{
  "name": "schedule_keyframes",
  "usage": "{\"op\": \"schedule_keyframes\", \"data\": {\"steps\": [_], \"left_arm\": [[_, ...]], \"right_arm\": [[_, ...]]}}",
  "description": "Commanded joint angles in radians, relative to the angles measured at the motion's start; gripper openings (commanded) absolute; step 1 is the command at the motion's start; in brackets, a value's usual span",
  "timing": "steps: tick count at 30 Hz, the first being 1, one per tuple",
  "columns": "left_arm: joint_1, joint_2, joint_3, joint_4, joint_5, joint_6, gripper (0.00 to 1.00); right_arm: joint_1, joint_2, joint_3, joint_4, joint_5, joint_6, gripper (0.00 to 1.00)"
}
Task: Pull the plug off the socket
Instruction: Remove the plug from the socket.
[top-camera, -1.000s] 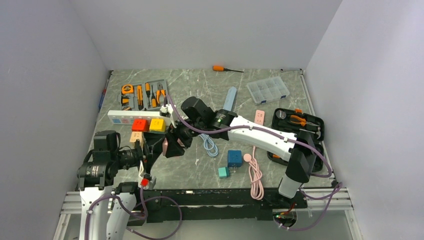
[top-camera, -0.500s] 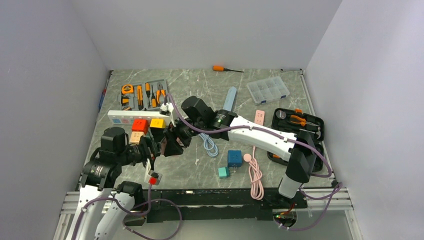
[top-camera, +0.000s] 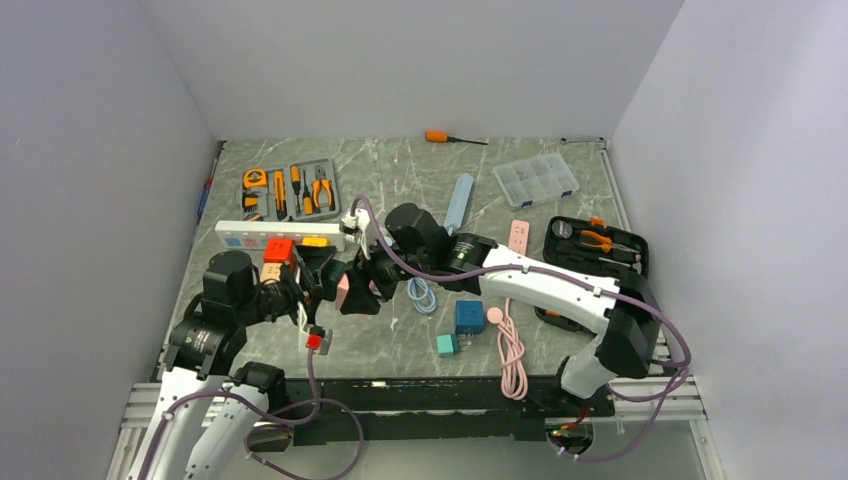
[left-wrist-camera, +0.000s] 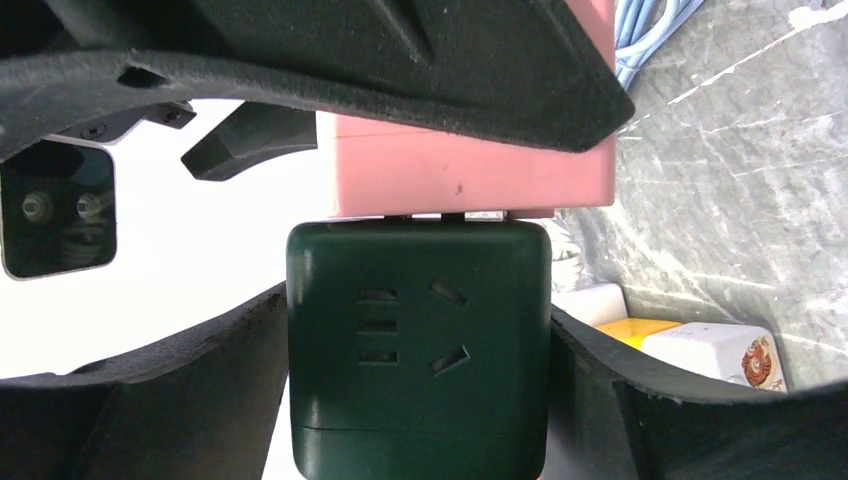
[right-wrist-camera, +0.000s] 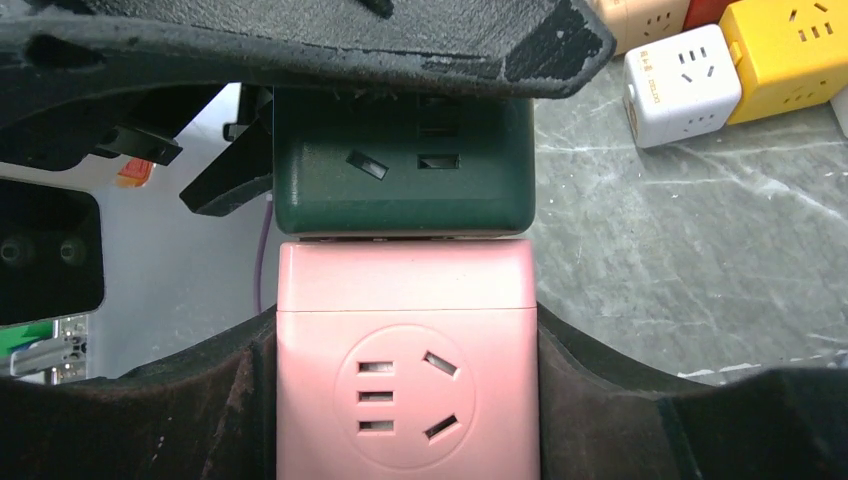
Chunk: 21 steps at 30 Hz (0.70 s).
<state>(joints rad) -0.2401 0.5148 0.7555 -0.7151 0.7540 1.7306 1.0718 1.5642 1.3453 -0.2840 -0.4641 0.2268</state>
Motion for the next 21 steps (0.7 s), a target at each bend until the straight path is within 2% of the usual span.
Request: {"op": "schedule_keyframes", "data": {"steps": [1,6,8,16,21], "left_arm": [[-0.026,-0.008,0.015,0.064,-0.011,-0.068,0.79],[-0.102,0.006,0.023,0.084,-0.064,-0.125,0.76],[-0.139,0.02,0.038,0.075,-0.093,-0.145,0.72],[-0.192,0.039,0.043,0.083,-0.16,-0.181,0.32],[-0.192,0.025,0.005,0.149,-0.23,-0.18,0.04]], "right_arm": [[0.008,-0.052,-0.001,0.075,0.012,0.028,0.0],[0.01,-0.015,0.05,0.08,0.003,0.035,0.0],[0.009,-0.003,0.065,0.088,0.007,0.038,0.0],[0.008,0.006,0.073,0.11,0.027,0.046,0.0],[0.002,-0.053,-0.009,0.109,0.058,0.04,0.0]]}}
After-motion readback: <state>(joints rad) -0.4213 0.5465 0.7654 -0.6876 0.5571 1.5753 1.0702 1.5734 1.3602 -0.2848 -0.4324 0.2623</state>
